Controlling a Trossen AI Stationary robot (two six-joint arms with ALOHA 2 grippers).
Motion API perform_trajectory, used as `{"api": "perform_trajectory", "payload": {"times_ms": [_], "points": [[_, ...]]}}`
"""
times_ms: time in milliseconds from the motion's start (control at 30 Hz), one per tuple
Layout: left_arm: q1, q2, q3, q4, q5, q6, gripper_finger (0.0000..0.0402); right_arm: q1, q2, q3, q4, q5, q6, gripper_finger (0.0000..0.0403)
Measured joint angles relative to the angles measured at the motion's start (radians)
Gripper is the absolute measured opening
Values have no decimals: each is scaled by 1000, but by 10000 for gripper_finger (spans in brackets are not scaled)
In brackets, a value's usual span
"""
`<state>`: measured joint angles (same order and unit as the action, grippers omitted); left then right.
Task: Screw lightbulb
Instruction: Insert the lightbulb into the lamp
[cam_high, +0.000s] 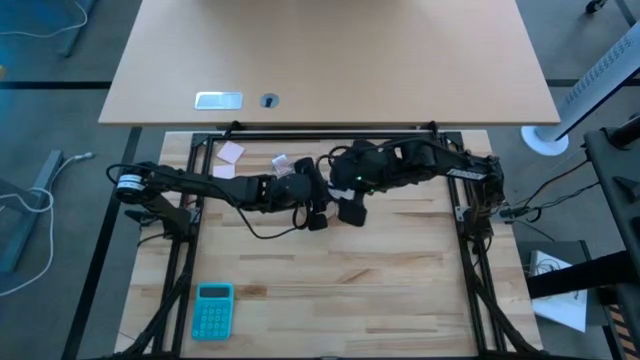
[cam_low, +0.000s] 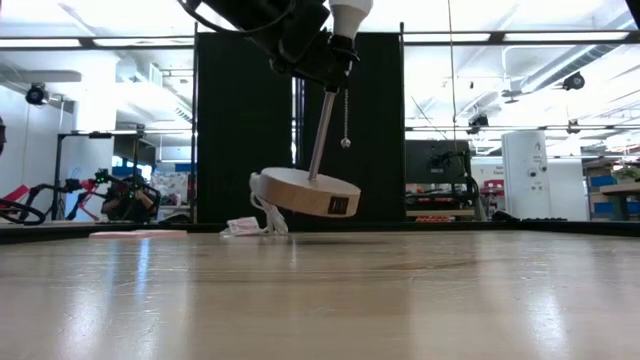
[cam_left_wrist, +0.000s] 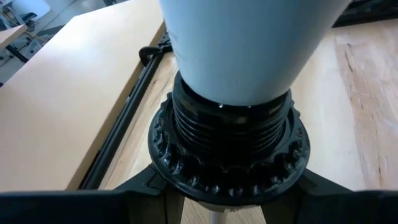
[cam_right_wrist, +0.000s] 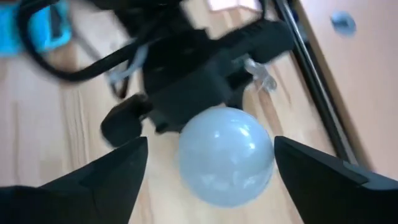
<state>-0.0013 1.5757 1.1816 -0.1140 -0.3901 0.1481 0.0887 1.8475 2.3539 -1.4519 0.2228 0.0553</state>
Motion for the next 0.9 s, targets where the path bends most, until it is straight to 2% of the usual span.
{"api": "perform_trajectory", "payload": {"times_ms": [200,367,733,900], "points": [[0,0,0,-1,0,-3,145,0,-9,2,-23,14,-354,343],[0,1,0,0,6,-3,145,-1,-9,2,-23,46,-562,343],[0,2,0,1,7,-4,145,-1,-8,2,-25,67,-860,343],[0,2,0,1,7,-4,145,-1,-8,2,-25,68,-892,343]]}}
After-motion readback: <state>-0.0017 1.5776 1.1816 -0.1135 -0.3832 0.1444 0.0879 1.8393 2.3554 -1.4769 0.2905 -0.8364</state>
